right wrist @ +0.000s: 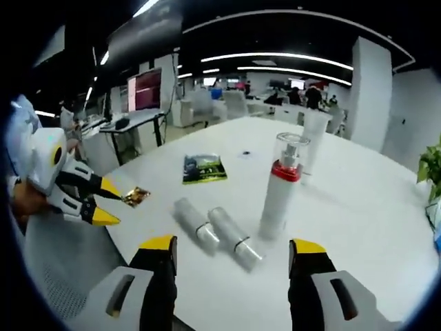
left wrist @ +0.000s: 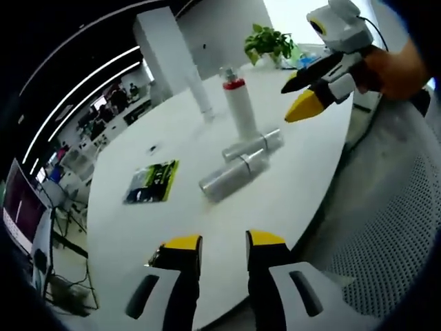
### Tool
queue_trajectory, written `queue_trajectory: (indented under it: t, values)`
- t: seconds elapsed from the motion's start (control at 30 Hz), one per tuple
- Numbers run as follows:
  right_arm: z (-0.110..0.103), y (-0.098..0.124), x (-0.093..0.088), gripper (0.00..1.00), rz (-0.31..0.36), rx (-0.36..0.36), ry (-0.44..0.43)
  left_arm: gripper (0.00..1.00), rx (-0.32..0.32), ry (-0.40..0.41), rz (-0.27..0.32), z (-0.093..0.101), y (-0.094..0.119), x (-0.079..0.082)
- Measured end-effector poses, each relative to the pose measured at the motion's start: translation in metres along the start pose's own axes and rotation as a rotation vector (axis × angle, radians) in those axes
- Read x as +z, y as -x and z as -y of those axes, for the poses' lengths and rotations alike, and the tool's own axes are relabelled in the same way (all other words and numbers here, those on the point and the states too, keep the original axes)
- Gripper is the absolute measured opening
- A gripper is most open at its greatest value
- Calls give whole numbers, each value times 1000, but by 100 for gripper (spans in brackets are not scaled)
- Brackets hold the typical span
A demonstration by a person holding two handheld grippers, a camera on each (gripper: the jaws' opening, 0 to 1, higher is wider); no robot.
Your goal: Arrange the skincare products in the storage area until every visible bottle or jar stands upright without overlapping.
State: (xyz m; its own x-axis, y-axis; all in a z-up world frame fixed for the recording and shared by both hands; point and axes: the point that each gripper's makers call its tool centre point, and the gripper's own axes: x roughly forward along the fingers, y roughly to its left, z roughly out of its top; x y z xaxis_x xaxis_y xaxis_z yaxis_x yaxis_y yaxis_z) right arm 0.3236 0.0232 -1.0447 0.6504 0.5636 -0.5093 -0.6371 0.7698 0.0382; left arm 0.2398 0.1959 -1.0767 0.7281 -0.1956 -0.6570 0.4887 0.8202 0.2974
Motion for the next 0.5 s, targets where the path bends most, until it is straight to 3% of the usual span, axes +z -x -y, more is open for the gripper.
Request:
queue_trajectory:
  t: [0.17, 0.27, 0.5]
  values:
    - [9, -4, 2, 68, 5, -16, -67, 20, 2, 16, -2, -5, 0, -3]
    - [20, -15, 5, 70, -4, -32, -54, 16, 4, 23, -19, -6, -1, -8]
    - [54, -49, 35, 72, 15, -42, -88, 12, 0, 28, -40, -5, -1, -12]
